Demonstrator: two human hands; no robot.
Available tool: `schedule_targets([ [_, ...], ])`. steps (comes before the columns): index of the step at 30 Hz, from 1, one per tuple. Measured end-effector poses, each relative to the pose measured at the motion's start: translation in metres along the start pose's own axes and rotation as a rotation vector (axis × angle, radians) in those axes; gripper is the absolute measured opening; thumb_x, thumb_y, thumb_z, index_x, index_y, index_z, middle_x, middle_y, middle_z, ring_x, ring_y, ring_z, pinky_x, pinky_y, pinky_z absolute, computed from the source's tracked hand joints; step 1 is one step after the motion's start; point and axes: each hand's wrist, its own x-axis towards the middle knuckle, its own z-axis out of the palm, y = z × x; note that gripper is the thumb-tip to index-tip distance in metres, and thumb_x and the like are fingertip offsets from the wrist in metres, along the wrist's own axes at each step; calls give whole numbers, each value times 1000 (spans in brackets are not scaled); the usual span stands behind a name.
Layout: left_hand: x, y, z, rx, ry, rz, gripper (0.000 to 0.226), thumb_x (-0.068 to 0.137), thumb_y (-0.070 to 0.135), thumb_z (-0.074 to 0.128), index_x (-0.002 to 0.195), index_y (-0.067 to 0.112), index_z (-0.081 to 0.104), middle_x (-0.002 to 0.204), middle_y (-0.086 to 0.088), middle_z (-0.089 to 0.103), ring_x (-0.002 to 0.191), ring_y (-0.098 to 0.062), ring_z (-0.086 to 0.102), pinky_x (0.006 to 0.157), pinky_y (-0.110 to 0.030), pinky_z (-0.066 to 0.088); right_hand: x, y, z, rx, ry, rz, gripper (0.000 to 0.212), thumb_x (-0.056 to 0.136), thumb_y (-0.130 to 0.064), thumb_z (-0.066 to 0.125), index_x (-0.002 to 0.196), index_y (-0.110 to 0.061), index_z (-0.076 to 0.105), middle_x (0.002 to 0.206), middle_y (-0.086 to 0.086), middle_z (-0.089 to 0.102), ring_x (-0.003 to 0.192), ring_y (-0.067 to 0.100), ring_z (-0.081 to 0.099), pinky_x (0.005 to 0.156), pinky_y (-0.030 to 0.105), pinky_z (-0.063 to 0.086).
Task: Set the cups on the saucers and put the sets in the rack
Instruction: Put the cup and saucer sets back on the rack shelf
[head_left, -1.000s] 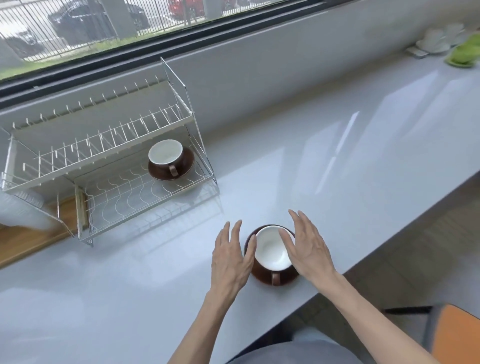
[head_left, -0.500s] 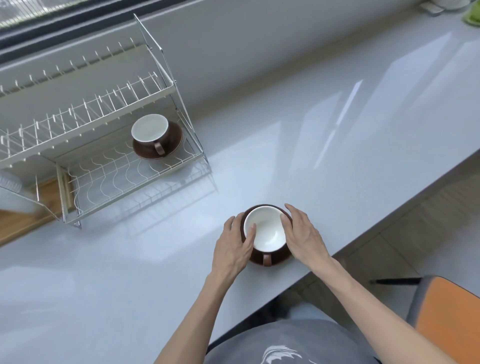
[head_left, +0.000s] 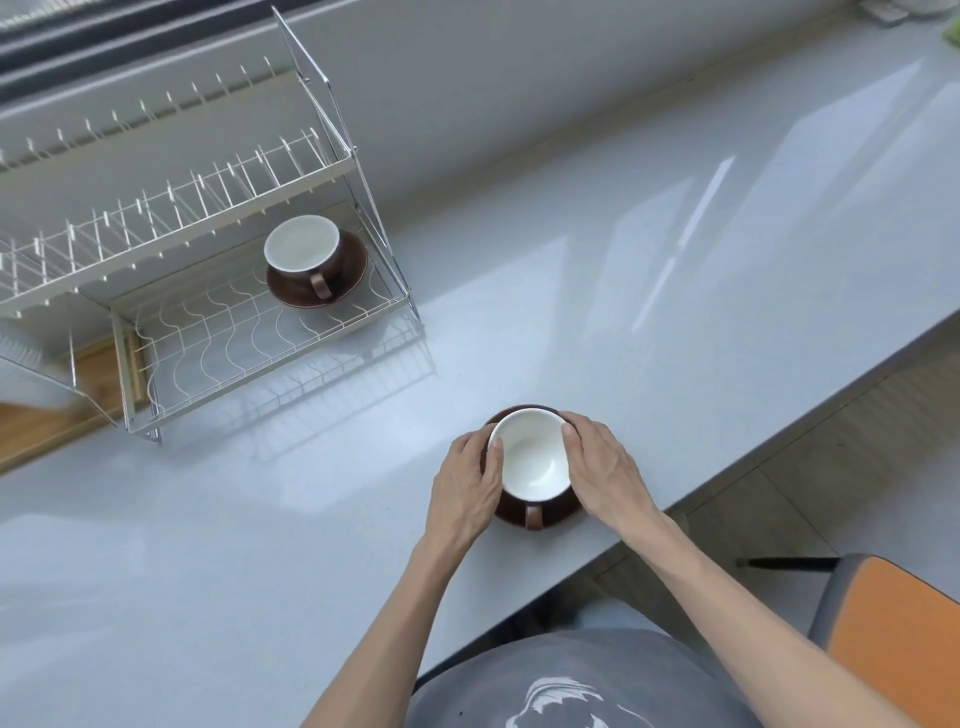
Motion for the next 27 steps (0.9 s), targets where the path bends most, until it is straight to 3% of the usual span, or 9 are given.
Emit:
schedule_targets([
  [3, 0, -3, -3, -15, -3, -2, 40, 104, 44, 34, 135, 34, 56, 137, 8, 58, 128, -10, 49, 105, -32, 40, 0, -3, 0, -7, -11, 7, 40, 106, -35, 25, 137, -25, 49, 137, 3, 55, 129, 22, 48, 104, 36, 38],
  [12, -6, -12, -21, -66, 26, -49, 37, 103, 43, 35, 132, 37, 58, 128, 8, 62, 122, -13, 52, 103, -38, 43, 4, -20, 11, -50, -37, -18, 38, 105, -37, 26, 131, -25, 51, 131, 3, 58, 122, 24, 51, 97, 36, 39],
  [27, -15, -38, -90, -125, 158, -136, 38, 102, 41, 34, 132, 38, 58, 124, 10, 64, 118, -16, 55, 101, -40, 45, 19, -95, 47, -67, -136, -144, 37, 105, -37, 27, 129, -24, 52, 126, 3, 59, 121, 23, 50, 93, 34, 37],
])
